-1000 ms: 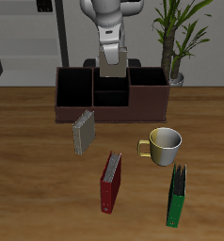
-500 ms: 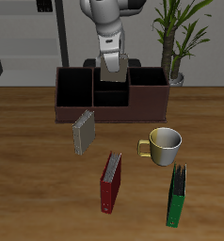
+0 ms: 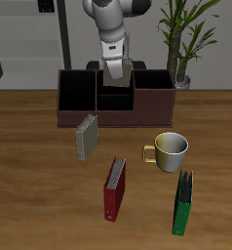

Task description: Place the right yellow book into the back desk caddy's back compartment

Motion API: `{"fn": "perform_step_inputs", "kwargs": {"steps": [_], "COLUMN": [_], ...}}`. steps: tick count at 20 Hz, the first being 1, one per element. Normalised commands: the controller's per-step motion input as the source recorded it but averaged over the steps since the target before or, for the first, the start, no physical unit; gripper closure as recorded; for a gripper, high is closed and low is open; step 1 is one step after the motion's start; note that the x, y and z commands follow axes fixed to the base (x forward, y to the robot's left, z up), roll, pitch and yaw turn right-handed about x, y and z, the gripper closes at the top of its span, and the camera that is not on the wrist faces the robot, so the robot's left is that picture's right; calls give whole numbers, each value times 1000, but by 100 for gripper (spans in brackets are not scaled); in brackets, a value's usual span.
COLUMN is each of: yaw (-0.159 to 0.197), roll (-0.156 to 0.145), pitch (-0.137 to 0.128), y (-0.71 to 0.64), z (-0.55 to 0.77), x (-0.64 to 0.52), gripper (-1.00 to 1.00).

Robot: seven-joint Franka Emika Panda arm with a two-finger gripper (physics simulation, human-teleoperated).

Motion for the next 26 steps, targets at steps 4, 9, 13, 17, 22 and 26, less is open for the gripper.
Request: {"fn": "perform_step_inputs", "kwargs": {"steps": [4,9,13,17,22,26], "yaw": [11,1,-3,6,5,-21], "roll": [1,-17,0,-2,-12,-11], "pitch": [17,36,39,21,49,35], "y": [8,-100,-7,-23,-59,-40], "z": [-86,-177,-182,-107,-210,-92], "x": [-46,15,0,-7,45,-9], "gripper": [100,100,100,100,100,100]}}
